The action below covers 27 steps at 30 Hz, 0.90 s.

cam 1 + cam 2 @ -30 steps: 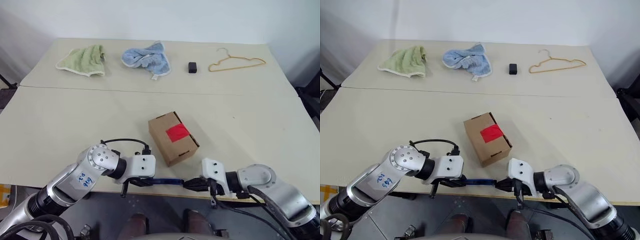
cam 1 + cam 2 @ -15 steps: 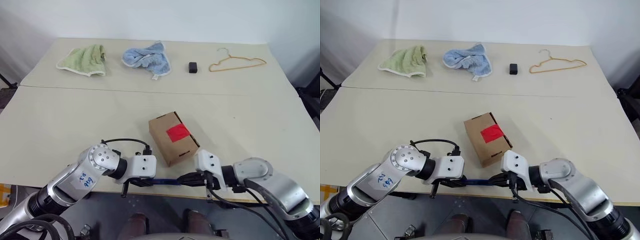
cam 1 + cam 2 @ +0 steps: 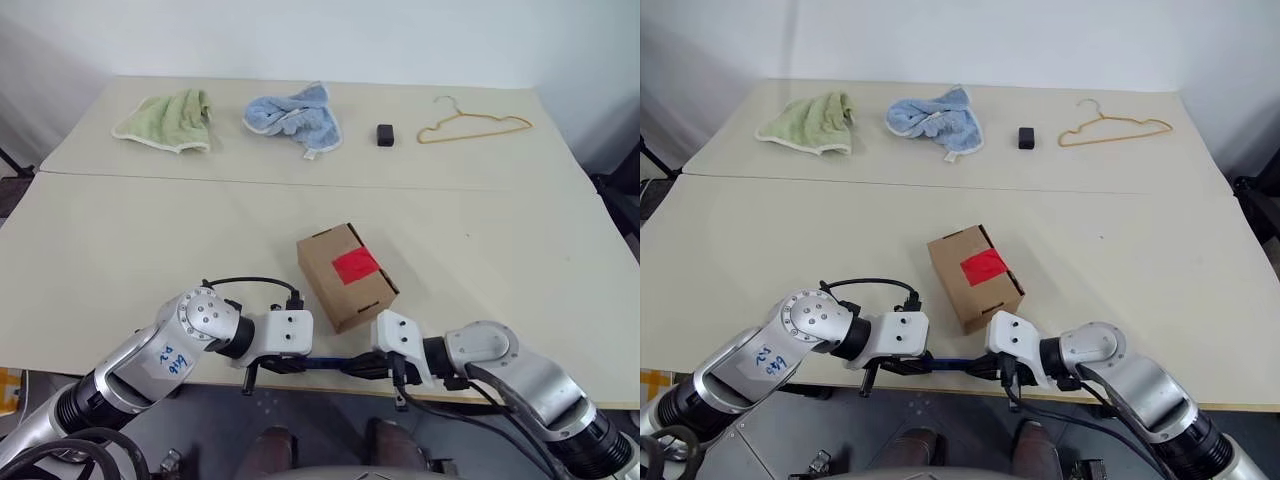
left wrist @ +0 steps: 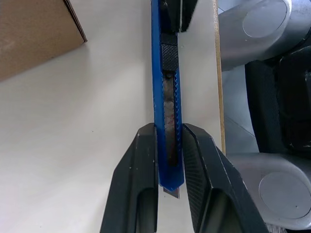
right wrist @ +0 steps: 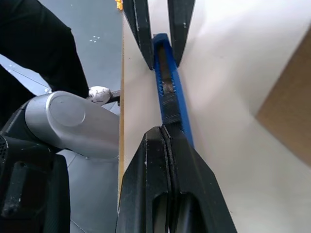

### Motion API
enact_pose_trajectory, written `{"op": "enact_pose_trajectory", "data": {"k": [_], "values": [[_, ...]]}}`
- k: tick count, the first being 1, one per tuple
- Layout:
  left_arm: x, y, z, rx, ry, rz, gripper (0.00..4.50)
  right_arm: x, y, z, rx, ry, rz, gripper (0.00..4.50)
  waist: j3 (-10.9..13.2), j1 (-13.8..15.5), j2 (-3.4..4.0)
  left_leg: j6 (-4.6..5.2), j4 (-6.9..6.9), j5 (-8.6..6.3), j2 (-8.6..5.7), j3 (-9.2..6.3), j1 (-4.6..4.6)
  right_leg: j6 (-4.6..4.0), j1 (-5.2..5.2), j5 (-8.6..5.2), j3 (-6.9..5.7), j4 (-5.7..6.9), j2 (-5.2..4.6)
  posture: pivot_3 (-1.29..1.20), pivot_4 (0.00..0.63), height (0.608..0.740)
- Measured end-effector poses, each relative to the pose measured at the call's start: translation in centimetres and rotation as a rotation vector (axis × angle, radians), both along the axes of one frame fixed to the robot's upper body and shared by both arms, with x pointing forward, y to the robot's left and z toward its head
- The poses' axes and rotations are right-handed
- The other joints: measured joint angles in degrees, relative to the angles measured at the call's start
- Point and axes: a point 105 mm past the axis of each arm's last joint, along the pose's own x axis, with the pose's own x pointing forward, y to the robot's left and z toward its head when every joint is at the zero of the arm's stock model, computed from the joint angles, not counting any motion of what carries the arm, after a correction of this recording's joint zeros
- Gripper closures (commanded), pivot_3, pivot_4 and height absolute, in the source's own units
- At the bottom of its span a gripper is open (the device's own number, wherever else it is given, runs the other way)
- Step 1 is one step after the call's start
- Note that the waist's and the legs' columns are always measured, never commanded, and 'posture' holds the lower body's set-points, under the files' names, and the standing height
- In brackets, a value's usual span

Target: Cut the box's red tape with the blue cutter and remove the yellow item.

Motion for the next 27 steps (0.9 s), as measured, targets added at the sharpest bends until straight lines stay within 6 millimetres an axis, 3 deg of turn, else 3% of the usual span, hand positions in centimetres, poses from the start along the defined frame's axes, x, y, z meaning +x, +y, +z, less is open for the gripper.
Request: {"op": "enact_pose_trajectory", "data": {"k": [9,15,21,27], "values": [[0.1,-0.1,0.0,-0.001,0.004,0.009,4.05,0.0,1.4,-0.4,0.014,0.014,0.012,4.47,0.0,0.0,-0.01,-0.01,0.0,0.01,0.0,0.0,0.01,0.0,0.0,0.0,0.0,0.02,0.0,0.0,0.15,0.74],[0.1,-0.1,0.1,-0.002,0.004,0.009,4.05,0.0,1.4,-0.5,0.015,0.03,0.004,4.47,0.0,0.0,-0.01,-0.01,0.01,0.01,0.0,0.0,0.01,0.0,0.0,0.0,0.0,0.03,0.0,0.0,0.15,0.74],[0.1,-0.2,0.1,-0.002,0.004,0.005,4.05,0.2,-1.2,0.4,-0.011,0.037,-0.036,4.47,0.0,0.0,-0.02,0.01,0.01,0.0,0.0,0.0,-0.01,0.0,0.0,0.0,0.0,0.0,0.0,0.0,0.15,0.74],[0.0,-0.4,0.0,-0.001,0.004,-0.004,4.05,0.2,-2.0,0.3,-0.014,0.048,-0.058,4.47,0.0,0.1,-0.02,0.01,0.02,0.0,-0.02,0.01,-0.01,0.0,0.0,0.0,0.02,0.01,-0.01,0.0,0.15,0.74]]}}
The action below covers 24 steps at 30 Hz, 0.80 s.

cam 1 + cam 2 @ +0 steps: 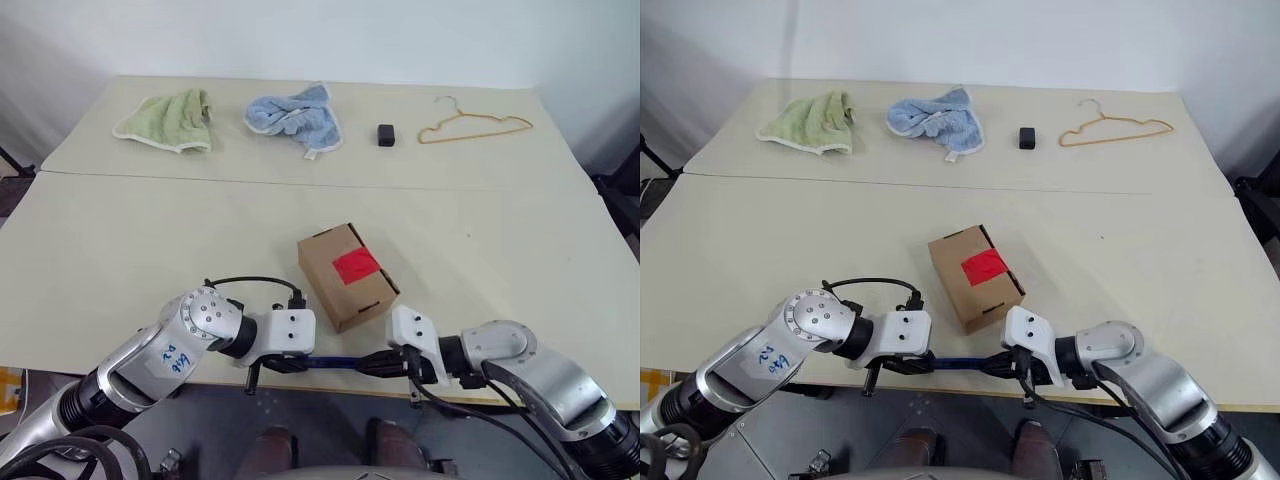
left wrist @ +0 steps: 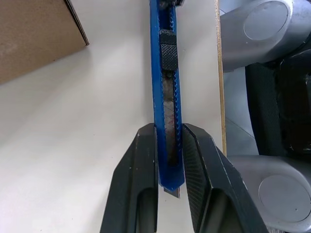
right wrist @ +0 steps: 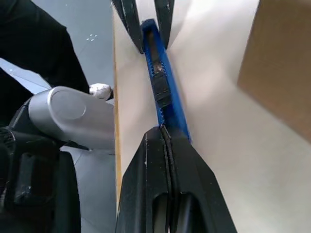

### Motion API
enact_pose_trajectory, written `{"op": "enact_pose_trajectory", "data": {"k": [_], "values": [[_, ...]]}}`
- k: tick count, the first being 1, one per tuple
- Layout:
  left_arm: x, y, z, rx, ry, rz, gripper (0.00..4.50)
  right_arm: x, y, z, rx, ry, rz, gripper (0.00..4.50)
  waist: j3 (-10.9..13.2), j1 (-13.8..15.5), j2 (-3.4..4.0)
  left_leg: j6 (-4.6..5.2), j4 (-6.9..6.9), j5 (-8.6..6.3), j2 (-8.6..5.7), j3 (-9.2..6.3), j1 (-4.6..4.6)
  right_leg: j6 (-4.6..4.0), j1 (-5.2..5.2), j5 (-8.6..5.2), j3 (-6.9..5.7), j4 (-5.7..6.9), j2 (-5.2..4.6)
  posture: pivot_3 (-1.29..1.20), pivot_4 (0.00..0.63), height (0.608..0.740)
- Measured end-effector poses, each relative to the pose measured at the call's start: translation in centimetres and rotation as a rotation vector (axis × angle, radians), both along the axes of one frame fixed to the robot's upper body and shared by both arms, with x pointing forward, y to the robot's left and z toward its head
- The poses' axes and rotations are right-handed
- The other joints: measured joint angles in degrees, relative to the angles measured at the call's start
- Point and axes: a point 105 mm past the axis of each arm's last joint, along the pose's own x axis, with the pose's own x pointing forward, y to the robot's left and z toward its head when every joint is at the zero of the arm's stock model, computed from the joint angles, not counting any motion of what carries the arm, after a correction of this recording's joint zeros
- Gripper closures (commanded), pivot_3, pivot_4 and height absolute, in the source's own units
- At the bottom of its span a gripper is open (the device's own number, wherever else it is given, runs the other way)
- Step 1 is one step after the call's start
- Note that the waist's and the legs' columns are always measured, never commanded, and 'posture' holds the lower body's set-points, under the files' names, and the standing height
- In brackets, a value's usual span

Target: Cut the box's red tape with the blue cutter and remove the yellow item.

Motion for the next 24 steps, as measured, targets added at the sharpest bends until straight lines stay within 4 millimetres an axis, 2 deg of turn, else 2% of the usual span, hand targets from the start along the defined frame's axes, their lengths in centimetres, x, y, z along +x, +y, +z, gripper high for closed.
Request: {"op": "enact_pose_trajectory", "data": {"k": [5,19,24], "values": [[0.0,0.0,0.0,-0.001,0.0,0.0,4.05,0.0,0.1,0.0,0.002,-0.004,-0.001,4.47,0.0,0.0,0.0,0.0,0.0,0.0,0.0,0.0,0.0,0.0,0.0,0.0,0.0,0.0,0.0,0.0,0.15,0.74],[0.0,0.0,0.0,0.001,-0.001,0.007,4.05,0.4,2.6,-0.3,0.035,-0.009,0.02,4.47,0.0,0.0,-0.01,-0.01,0.0,0.01,0.01,-0.01,0.02,0.0,0.0,0.0,0.0,0.01,0.0,0.0,0.15,0.74],[0.1,0.0,0.0,0.002,0.0,0.011,4.05,0.5,2.8,-0.3,0.038,-0.005,0.022,4.47,0.0,-0.1,-0.01,-0.01,0.0,0.01,0.01,-0.01,0.03,0.0,0.0,0.0,0.0,0.03,0.0,0.0,0.15,0.74]]}}
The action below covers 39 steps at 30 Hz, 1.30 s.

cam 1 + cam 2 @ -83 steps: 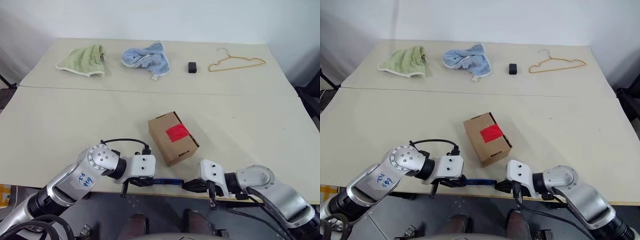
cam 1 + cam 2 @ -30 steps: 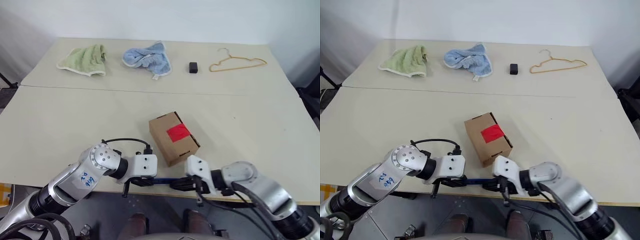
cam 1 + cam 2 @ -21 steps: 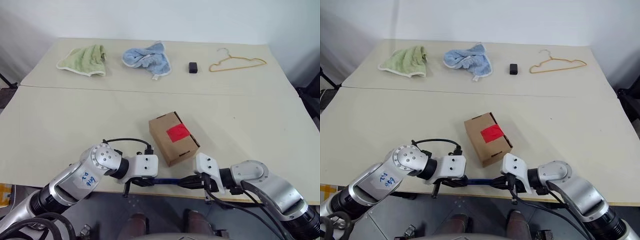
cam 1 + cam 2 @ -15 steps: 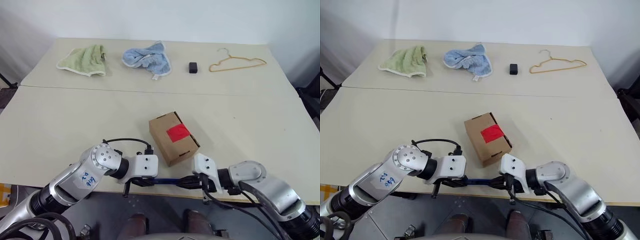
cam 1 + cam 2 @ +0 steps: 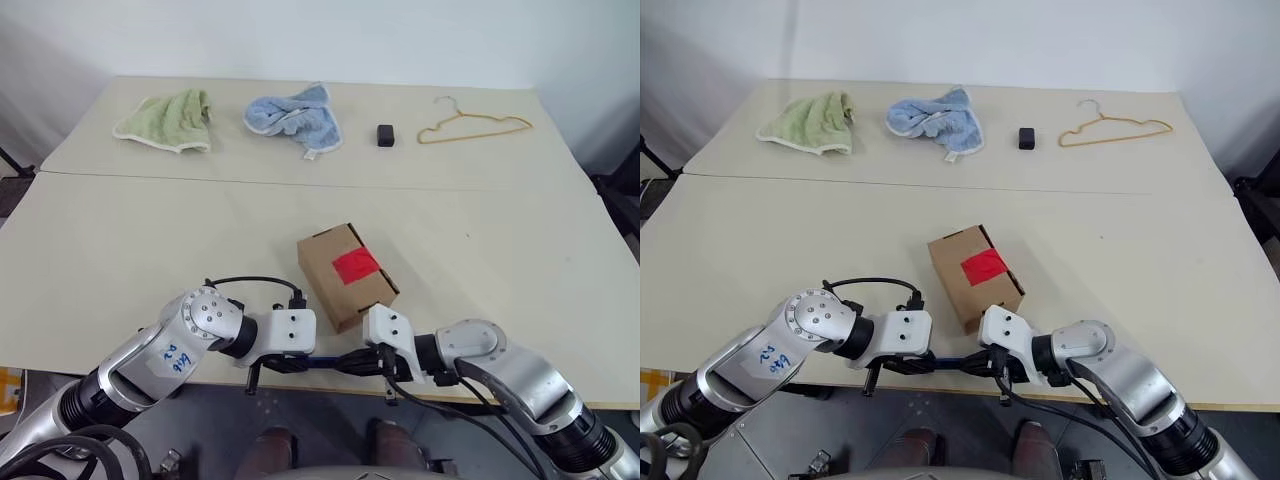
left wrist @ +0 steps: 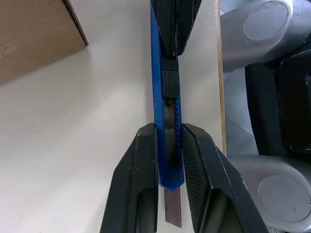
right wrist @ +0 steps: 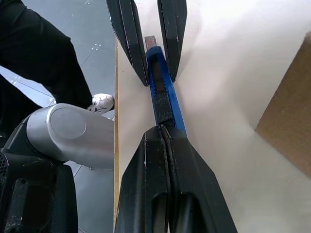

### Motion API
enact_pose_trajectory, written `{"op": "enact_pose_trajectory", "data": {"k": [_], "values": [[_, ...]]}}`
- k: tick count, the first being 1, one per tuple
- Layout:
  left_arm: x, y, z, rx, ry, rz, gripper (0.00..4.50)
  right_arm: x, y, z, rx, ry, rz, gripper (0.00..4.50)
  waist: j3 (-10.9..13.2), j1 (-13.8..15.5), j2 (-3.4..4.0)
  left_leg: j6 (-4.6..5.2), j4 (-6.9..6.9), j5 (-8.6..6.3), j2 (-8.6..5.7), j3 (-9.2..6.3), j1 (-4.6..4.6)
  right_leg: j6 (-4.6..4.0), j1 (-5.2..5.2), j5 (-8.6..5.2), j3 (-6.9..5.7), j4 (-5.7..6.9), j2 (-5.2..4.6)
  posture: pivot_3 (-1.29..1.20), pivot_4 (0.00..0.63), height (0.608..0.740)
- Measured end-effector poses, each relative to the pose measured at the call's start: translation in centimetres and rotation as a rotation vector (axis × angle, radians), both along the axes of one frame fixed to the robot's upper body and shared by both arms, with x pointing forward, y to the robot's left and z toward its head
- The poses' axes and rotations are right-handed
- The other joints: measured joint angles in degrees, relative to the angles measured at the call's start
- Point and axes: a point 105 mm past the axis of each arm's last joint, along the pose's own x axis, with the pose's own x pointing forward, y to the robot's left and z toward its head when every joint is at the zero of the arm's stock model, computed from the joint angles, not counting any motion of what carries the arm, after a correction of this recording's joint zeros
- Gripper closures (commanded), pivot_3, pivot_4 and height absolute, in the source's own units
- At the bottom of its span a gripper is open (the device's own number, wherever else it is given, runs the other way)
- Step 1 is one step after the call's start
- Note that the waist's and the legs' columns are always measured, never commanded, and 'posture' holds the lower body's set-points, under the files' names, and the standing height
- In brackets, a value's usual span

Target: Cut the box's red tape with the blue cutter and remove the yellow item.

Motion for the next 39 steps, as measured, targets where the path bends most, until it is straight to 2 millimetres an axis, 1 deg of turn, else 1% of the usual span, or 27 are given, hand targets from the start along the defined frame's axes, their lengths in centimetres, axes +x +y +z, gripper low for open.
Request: {"op": "enact_pose_trajectory", "data": {"k": [3,5,6,8,9,11,13,15,17,20,21,22,25,26,30,36,39], "values": [[0.0,0.0,0.0,-0.001,-0.002,-0.002,4.05,-0.1,0.0,0.0,0.01,0.011,-0.001,4.47,0.0,0.1,0.0,0.0,0.0,0.0,-0.01,0.0,-0.01,0.0,0.0,0.0,0.0,0.01,0.0,0.0,0.15,0.74],[0.0,-0.1,0.0,-0.004,-0.005,-0.006,4.05,-0.6,-0.7,0.1,0.023,0.034,-0.004,4.47,0.0,0.2,0.0,0.02,0.0,-0.01,-0.02,-0.02,-0.03,0.0,0.0,0.0,0.0,-0.02,0.0,0.0,0.15,0.74],[0.0,0.0,0.0,-0.007,-0.011,-0.011,4.05,-0.9,-1.3,0.4,0.036,0.056,-0.006,4.47,0.0,0.1,0.0,0.04,0.0,-0.02,-0.01,-0.02,-0.05,0.0,0.0,0.0,0.0,-0.05,0.0,0.0,0.15,0.74],[-0.1,0.3,-0.1,-0.031,-0.031,-0.02,4.05,-1.5,-2.3,1.8,0.115,0.11,-0.038,4.47,0.0,0.1,0.0,0.05,-0.01,-0.03,0.01,-0.02,-0.06,0.0,-0.01,0.0,0.0,-0.08,0.0,0.0,0.15,0.74],[-0.3,0.5,0.0,-0.066,-0.051,-0.034,4.05,-1.9,-3.2,3.2,0.186,0.165,-0.066,4.12,0.0,0.0,0.0,0.03,-0.01,-0.05,0.04,-0.02,-0.07,0.0,-0.03,0.0,0.0,-0.11,-0.02,0.0,0.15,0.74],[-0.4,1.0,0.0,-0.122,-0.084,-0.048,4.05,-2.5,-4.6,5.2,0.254,0.252,-0.104,3.59,0.0,0.0,-0.01,0.01,-0.01,-0.05,0.08,-0.03,-0.07,-0.02,-0.02,0.01,-0.02,-0.13,-0.02,0.0,0.15,0.74],[-0.9,1.4,0.3,-0.174,-0.144,-0.093,4.05,-3.0,-5.5,6.3,0.289,0.32,-0.144,2.89,0.0,0.0,-0.01,-0.04,-0.01,-0.07,0.13,-0.01,-0.05,-0.02,-0.01,0.01,-0.06,-0.17,-0.01,0.0,0.15,0.74],[-1.4,1.6,0.8,-0.225,-0.215,-0.147,4.05,-3.5,-6.2,6.6,0.287,0.405,-0.205,2.19,0.0,0.2,0.0,-0.04,-0.01,-0.07,0.12,0.01,-0.05,-0.03,0.0,0.01,-0.05,-0.18,-0.03,0.0,0.15,0.74],[-1.3,1.7,1.5,-0.27,-0.284,-0.169,4.05,-3.8,-6.6,6.9,0.267,0.465,-0.258,1.54,0.0,0.4,0.0,-0.03,0.01,-0.07,0.1,0.03,-0.06,-0.03,0.03,0.02,-0.06,-0.23,-0.04,0.0,0.15,0.74],[-1.2,0.7,3.2,-0.369,-0.379,-0.208,4.05,-3.2,-7.5,7.3,0.235,0.538,-0.395,0.46,0.0,0.8,0.01,0.03,0.05,-0.06,0.06,0.08,-0.06,0.0,0.06,0.09,-0.06,-0.26,-0.1,0.0,0.15,0.74],[-1.1,0.4,3.7,-0.391,-0.407,-0.225,4.05,-3.0,-7.7,7.4,0.229,0.564,-0.436,0.16,0.0,0.9,0.01,0.03,0.06,-0.06,0.07,0.1,-0.06,0.01,0.06,0.1,-0.07,-0.27,-0.09,0.0,0.15,0.74],[-1.0,0.1,4.2,-0.404,-0.433,-0.237,4.05,-2.7,-7.7,7.7,0.237,0.582,-0.458,0.07,0.0,0.9,0.0,0.03,0.06,-0.06,0.07,0.11,-0.06,0.01,0.06,0.1,-0.08,-0.27,-0.08,0.0,0.15,0.74],[0.1,-0.7,5.9,-0.423,-0.512,-0.24,4.05,-2.3,-6.6,9.0,0.315,0.591,-0.436,0.07,0.0,0.9,-0.01,0.05,0.06,-0.04,0.08,0.16,-0.06,0.06,0.05,0.13,-0.1,-0.26,-0.06,0.0,0.15,0.74],[0.3,-0.9,6.0,-0.422,-0.522,-0.238,4.05,-2.1,-6.2,9.3,0.322,0.581,-0.43,0.07,0.0,0.9,-0.02,0.06,0.06,-0.04,0.07,0.16,-0.06,0.06,0.05,0.13,-0.1,-0.27,-0.06,0.0,0.15,0.74],[0.7,-1.1,5.0,-0.411,-0.478,-0.219,4.05,-1.9,-5.3,8.8,0.306,0.579,-0.446,0.07,0.1,0.4,-0.04,0.12,0.06,-0.07,0.06,0.18,-0.1,0.06,0.01,0.13,-0.1,-0.27,-0.06,0.0,0.15,0.74],[0.8,-1.9,5.2,-0.421,-0.472,-0.235,4.05,-0.9,-4.0,8.7,0.308,0.556,-0.468,0.07,0.1,0.2,-0.05,0.11,0.06,-0.07,0.07,0.17,-0.11,0.06,0.0,0.13,-0.09,-0.27,-0.06,0.0,0.15,0.74],[0.9,-2.1,5.2,-0.421,-0.476,-0.236,4.05,-0.7,-3.8,8.6,0.285,0.547,-0.466,0.63,0.1,0.2,-0.05,0.11,0.06,-0.07,0.07,0.16,-0.11,0.06,0.0,0.13,-0.09,-0.28,-0.06,0.0,0.15,0.74]]}}
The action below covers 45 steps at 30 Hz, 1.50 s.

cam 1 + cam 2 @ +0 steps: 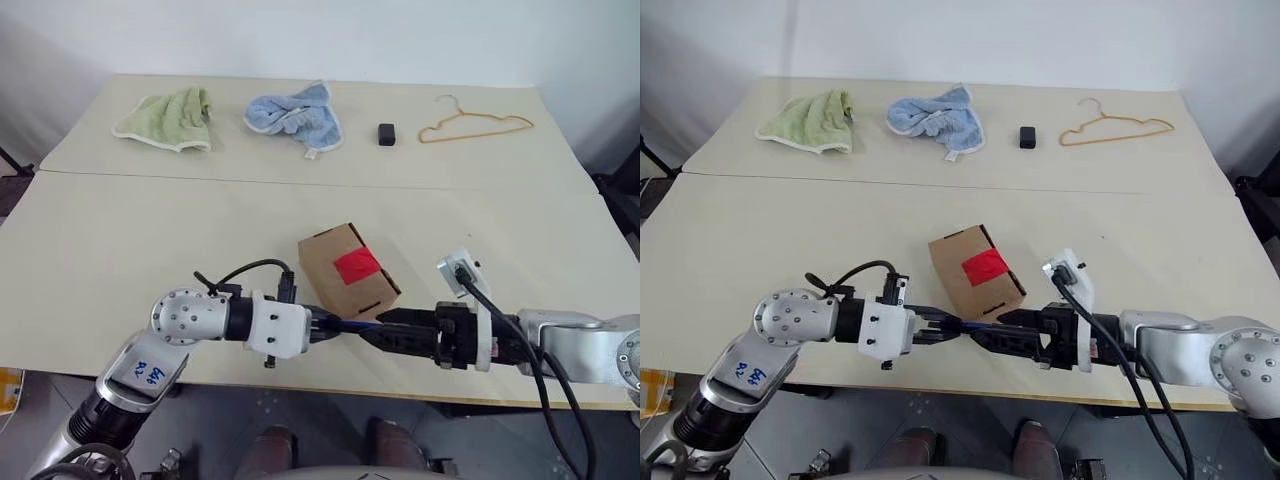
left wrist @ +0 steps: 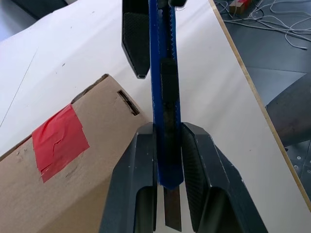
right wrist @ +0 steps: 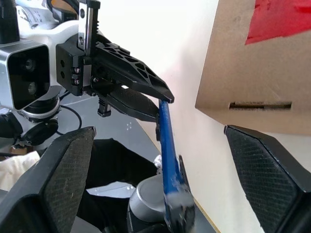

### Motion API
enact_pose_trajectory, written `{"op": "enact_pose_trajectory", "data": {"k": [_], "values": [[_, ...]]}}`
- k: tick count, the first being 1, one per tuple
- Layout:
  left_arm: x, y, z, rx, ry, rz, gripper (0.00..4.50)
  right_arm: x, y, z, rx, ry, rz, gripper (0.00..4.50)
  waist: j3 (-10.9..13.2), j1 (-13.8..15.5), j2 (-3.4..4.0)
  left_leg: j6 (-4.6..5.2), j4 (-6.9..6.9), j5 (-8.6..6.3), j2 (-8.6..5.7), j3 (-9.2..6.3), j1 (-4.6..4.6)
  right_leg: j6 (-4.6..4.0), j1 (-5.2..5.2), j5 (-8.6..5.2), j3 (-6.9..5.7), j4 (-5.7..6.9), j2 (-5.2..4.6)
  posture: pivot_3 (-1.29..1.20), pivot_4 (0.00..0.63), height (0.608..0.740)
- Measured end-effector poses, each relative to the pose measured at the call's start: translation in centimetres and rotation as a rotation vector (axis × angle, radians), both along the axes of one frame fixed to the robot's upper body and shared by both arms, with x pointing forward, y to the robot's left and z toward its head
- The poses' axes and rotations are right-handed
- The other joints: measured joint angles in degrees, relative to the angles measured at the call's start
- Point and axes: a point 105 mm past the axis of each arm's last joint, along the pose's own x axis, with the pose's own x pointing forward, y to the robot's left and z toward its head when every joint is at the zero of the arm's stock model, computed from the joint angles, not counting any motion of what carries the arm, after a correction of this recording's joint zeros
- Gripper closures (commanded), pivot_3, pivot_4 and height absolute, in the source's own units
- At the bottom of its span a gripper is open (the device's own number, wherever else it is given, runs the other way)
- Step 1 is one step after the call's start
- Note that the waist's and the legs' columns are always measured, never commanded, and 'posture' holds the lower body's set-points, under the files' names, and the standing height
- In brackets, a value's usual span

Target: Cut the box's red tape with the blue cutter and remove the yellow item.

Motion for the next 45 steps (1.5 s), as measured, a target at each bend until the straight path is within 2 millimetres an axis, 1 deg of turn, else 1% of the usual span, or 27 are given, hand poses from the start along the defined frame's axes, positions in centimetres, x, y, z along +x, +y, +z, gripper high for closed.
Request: {"op": "enact_pose_trajectory", "data": {"k": [1,4,6,11,18,27,30,31,33,34,40,42,43,45], "values": [[0.0,0.0,0.0,0.001,-0.002,-0.001,4.05,0.1,0.0,0.0,-0.008,0.0,-0.001,0.88,0.0,0.0,0.0,0.0,0.0,0.0,0.0,0.0,0.0,0.0,0.0,0.0,0.0,0.0,0.0,0.0,0.15,0.74],[0.1,-0.2,-0.3,0.007,0.007,0.001,4.05,0.5,-0.1,-0.2,-0.025,0.007,-0.011,1.99,0.0,0.0,0.0,0.0,0.0,0.0,0.0,0.0,0.0,0.0,0.0,0.0,0.0,0.0,0.0,0.0,0.15,0.74],[0.3,-0.1,-0.5,0.012,0.017,0.011,4.05,0.6,0.0,-0.4,-0.025,0.019,-0.007,2.61,0.0,0.0,0.0,0.0,0.0,0.0,0.0,0.0,0.0,0.0,-0.01,0.0,0.0,-0.01,0.0,0.0,0.15,0.74],[0.5,0.0,-0.6,0.017,0.015,0.027,4.05,0.6,0.1,-0.4,-0.025,0.02,-0.003,2.61,0.0,0.0,0.0,0.0,0.0,0.0,0.0,-0.01,-0.01,0.0,-0.01,0.0,0.0,-0.01,0.0,0.0,0.15,0.74],[0.6,0.0,-0.7,0.015,0.021,0.033,4.05,0.5,-0.3,-1.2,-0.037,0.06,-0.013,2.61,0.0,0.0,0.0,0.0,0.0,0.0,0.0,-0.01,-0.02,0.0,-0.01,0.0,0.0,-0.01,0.0,0.0,0.15,0.74],[0.5,-0.1,-0.8,0.017,0.024,0.029,4.05,0.8,-0.5,-1.4,-0.044,0.069,-0.031,2.61,0.0,0.0,0.0,0.0,0.0,0.0,0.0,-0.01,-0.02,0.0,-0.01,0.0,0.0,-0.01,0.0,0.0,0.15,0.74],[0.5,-0.1,-0.9,0.018,0.026,0.028,4.05,0.8,-0.4,-1.4,-0.038,0.07,-0.033,3.2,0.0,0.0,0.0,0.0,0.0,0.0,0.01,-0.01,-0.02,0.0,-0.01,0.0,0.0,-0.01,0.0,0.0,0.15,0.74],[0.5,-0.1,-0.9,0.018,0.027,0.029,4.05,0.8,-0.3,-1.5,-0.036,0.071,-0.033,3.47,0.0,0.0,0.0,0.0,0.0,0.0,0.01,-0.01,-0.02,0.0,-0.01,0.0,0.0,-0.01,0.0,0.0,0.15,0.74],[0.5,-0.1,-0.9,0.022,0.032,0.035,4.05,0.7,-0.1,-1.4,-0.023,0.075,-0.022,4.18,0.0,0.0,0.0,0.0,0.0,0.0,0.01,-0.01,-0.02,0.0,-0.01,0.0,0.0,-0.01,0.0,0.0,0.15,0.74],[0.5,-0.1,-1.0,0.023,0.034,0.036,4.05,0.7,-0.1,-1.4,-0.024,0.074,-0.02,4.36,0.0,0.0,0.0,0.0,0.0,0.0,0.0,-0.01,-0.02,0.0,-0.01,0.0,0.0,-0.02,0.0,0.0,0.15,0.74],[0.5,-0.1,-1.0,0.026,0.041,0.037,4.05,0.7,-0.1,-1.4,-0.026,0.078,-0.018,4.33,0.0,0.0,0.0,0.0,0.0,0.0,0.0,-0.02,-0.02,0.0,-0.01,0.0,0.0,-0.02,0.0,0.0,0.15,0.74],[0.6,-0.1,-1.1,0.02,0.056,0.043,3.33,0.8,-0.1,-1.4,-0.028,0.077,-0.017,4.33,0.0,0.0,0.0,0.0,0.0,0.0,0.0,-0.02,-0.02,0.0,-0.01,0.0,0.0,-0.03,0.0,0.0,0.15,0.74],[0.6,-0.2,-0.9,0.003,0.071,0.049,3.11,0.8,-0.1,-1.5,-0.028,0.078,-0.016,4.33,0.0,0.0,0.0,0.0,0.0,0.0,0.0,-0.02,-0.03,0.0,-0.01,0.0,0.0,-0.02,0.0,0.0,0.15,0.74],[0.4,-0.4,-0.4,-0.031,0.089,0.052,2.52,0.8,-0.1,-1.5,-0.03,0.08,-0.008,4.33,0.0,0.0,0.0,0.0,0.0,0.0,0.0,-0.03,-0.04,0.0,-0.02,0.0,0.0,-0.03,0.0,0.0,0.15,0.74]]}}
